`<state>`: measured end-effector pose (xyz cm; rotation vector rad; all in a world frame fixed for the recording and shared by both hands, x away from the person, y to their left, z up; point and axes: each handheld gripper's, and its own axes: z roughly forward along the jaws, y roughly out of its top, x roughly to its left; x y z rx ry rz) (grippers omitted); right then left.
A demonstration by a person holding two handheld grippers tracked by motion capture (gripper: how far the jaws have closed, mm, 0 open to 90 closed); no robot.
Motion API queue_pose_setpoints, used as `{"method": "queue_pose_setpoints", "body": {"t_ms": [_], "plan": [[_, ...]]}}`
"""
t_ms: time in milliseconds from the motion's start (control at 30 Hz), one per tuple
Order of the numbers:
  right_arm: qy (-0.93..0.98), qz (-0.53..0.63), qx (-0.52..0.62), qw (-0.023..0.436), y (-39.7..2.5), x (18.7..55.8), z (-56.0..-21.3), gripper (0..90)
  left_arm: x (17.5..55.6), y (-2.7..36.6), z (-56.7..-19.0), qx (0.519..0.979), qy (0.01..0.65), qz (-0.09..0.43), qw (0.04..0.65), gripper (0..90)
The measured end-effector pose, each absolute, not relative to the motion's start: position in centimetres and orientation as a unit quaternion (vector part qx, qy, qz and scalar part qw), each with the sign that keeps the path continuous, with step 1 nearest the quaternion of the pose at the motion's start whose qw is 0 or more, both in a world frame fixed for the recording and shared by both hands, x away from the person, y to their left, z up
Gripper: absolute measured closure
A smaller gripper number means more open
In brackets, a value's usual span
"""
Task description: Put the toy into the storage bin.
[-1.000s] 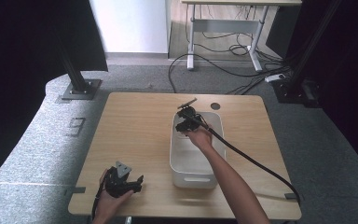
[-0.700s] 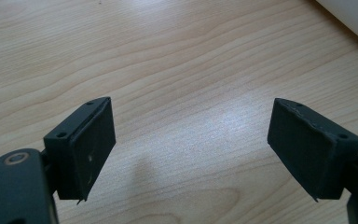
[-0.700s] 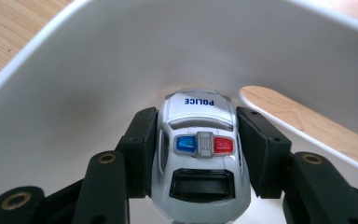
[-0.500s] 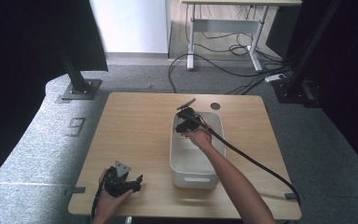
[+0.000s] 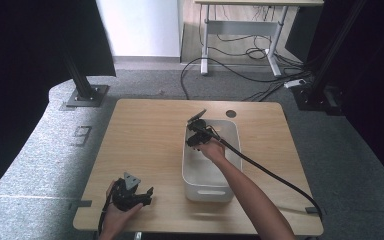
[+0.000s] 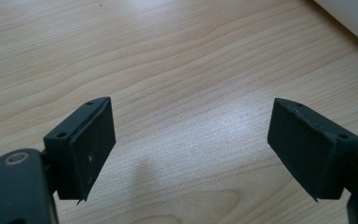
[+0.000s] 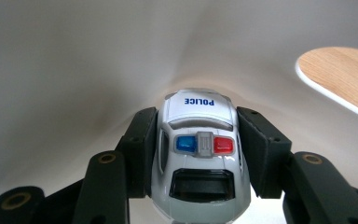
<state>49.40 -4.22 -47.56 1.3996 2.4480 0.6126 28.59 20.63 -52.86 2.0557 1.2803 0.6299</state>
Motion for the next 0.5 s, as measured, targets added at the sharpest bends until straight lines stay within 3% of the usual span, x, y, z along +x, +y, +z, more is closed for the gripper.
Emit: {"method": "queue_pose_setpoints", "body": {"t_ms": [500], "plan": [[0.849,0.185,0.479,0.120,-4.21,49.67,-48.57,50.0,28.61,20.72,-52.81,0.779,0.486,0.240,0.315,15.1]]}}
